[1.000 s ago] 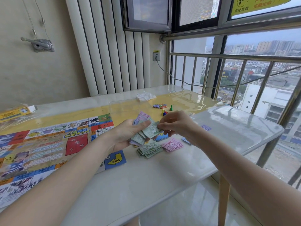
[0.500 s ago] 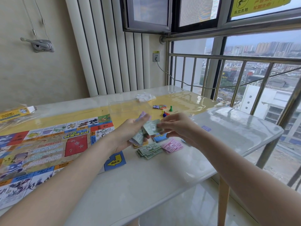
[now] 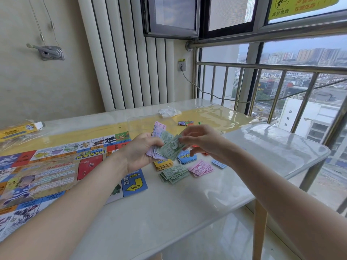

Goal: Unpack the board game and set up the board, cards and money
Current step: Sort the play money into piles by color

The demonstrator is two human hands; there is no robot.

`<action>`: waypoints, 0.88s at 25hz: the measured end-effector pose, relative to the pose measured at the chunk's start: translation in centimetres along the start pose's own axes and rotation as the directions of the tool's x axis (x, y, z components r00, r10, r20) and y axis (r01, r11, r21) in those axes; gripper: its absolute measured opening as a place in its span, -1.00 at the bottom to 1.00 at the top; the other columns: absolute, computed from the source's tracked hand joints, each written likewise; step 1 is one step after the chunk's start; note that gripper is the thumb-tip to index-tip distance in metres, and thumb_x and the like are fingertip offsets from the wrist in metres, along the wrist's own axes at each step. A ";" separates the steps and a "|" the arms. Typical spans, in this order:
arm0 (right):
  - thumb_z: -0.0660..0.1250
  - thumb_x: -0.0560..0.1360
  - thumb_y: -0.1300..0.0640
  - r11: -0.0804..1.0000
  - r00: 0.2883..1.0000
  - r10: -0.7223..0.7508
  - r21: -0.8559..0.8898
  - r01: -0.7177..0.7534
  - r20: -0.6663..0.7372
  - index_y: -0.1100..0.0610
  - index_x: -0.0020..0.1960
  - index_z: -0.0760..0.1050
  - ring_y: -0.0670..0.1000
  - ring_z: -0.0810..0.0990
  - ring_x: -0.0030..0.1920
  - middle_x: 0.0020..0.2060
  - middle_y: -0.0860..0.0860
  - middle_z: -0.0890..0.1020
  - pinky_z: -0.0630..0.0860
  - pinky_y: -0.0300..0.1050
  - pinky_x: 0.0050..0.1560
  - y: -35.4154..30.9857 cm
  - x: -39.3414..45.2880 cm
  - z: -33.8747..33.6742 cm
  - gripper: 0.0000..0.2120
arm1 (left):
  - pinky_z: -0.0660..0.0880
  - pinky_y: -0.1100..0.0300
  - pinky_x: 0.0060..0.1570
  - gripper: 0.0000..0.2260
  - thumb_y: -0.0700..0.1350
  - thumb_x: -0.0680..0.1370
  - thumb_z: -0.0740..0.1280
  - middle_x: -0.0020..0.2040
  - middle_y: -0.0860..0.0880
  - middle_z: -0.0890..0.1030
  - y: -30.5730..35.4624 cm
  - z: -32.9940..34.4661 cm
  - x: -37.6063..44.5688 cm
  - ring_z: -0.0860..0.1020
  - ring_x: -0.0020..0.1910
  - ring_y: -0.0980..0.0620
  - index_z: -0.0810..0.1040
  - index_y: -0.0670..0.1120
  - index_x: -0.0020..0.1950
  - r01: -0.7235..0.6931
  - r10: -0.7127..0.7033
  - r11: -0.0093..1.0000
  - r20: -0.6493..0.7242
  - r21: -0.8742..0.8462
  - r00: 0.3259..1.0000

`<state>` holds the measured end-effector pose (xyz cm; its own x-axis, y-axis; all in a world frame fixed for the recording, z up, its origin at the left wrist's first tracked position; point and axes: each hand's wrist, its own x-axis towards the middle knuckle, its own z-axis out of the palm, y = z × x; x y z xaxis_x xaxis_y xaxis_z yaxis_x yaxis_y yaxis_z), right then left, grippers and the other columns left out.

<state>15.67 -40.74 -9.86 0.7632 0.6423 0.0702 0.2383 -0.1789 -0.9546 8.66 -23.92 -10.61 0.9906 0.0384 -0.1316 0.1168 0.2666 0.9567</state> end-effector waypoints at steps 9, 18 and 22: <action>0.36 0.42 0.37 0.992 0.984 -0.066 -0.114 0.047 -0.163 0.26 -0.09 0.53 -0.04 0.55 -0.36 -0.26 0.06 0.56 0.58 -0.28 -0.38 0.5 0.9 0.4 -0.91 | 0.60 0.24 -0.37 -0.84 -0.42 0.49 0.26 -0.13 -0.15 0.61 -0.5 0.0 0.7 0.65 -0.37 0.04 0.50 -0.21 0.00 -0.031 0.049 0.991 -0.139 0.132 0.989; 0.36 0.42 0.39 0.984 0.987 -0.051 -0.174 0.023 -0.155 0.34 0.02 0.56 -0.21 0.47 -0.60 -0.36 0.07 0.55 0.37 -0.41 -0.57 0.6 0.8 0.5 -0.82 | 0.59 0.28 -0.36 -0.83 -0.42 0.46 0.31 -0.27 -0.06 0.67 -0.9 0.0 0.7 0.64 -0.37 0.08 0.52 -0.18 -0.08 -0.074 0.092 0.990 -0.144 0.122 0.985; 0.37 0.41 0.39 0.985 0.990 -0.062 -0.168 0.040 -0.127 0.32 0.02 0.57 -0.13 0.51 -0.51 -0.40 0.04 0.55 0.48 -0.34 -0.49 0.8 0.9 0.6 -0.81 | 0.59 0.27 -0.35 -0.84 -0.41 0.46 0.31 -0.33 -0.02 0.68 -0.9 -0.2 0.6 0.65 -0.37 0.08 0.53 -0.17 -0.10 -0.086 0.102 0.990 -0.146 0.110 0.984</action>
<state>16.16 -39.84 -10.73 0.8169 0.5526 0.1653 0.3660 -0.2752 -0.8890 9.13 -23.96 -11.63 0.9761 0.2056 -0.0701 0.0382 0.1551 0.9872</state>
